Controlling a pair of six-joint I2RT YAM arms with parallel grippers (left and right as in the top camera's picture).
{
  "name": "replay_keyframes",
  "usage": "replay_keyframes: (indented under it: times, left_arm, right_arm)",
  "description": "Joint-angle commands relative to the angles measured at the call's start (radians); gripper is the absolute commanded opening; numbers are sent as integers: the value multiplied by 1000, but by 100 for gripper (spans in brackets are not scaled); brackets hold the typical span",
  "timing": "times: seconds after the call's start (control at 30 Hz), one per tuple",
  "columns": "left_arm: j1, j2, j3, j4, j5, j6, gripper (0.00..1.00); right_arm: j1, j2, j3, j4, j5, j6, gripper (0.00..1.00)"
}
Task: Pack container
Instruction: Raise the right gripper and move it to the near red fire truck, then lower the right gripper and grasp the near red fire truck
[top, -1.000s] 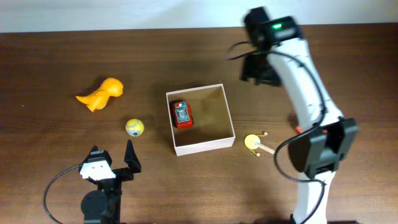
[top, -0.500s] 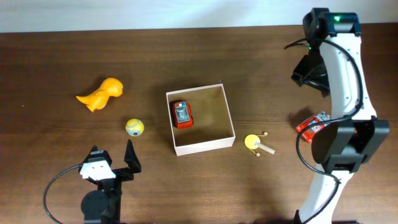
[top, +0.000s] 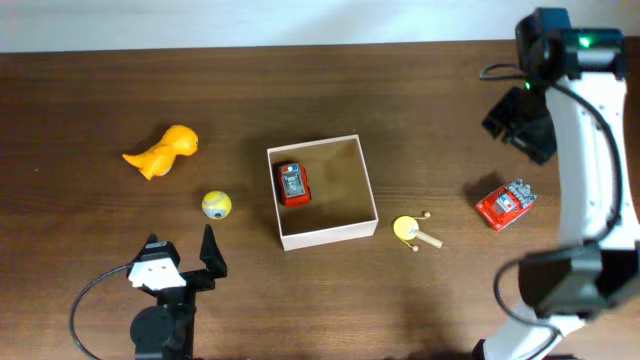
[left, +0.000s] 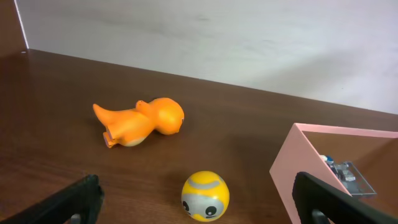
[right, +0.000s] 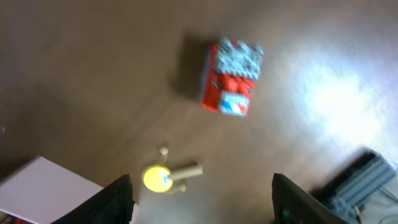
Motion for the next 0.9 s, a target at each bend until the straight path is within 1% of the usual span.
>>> replay_keyframes:
  times: [0.0,0.07,0.13,0.23,0.47,0.57,0.67,0.87]
  left_arm:
    - [5,-9,-6,3,4,16,99]
    - [5,-9,-6,3,4,16,99]
    - [5,-9,-6,3,4,16,99]
    - [5,-9,-6,3,4,16,99]
    - [5,-9,-6,3,4,16,99]
    - [5,-9,-6,3,4,16,99]
    - [5,-9,-6,3,4,16,99]
    - [5,-9,-6,3,4,16,99]
  right_arm:
    - [0,-62,-191,-8,33,137,66]
    - [0,-79,-304,-7,66,228,66]
    - [0,-82,-391,18,84,281,66]
    - [0,-82,-483,111,93,301,66]
    - [-2,-82,-619,356,137,370,65]
    - [-3,-82,-702,470,154,359,65]
    - [-16,-82,-758,550,150,275,65]
    - [-53,-82,-775,557,153,222,65]
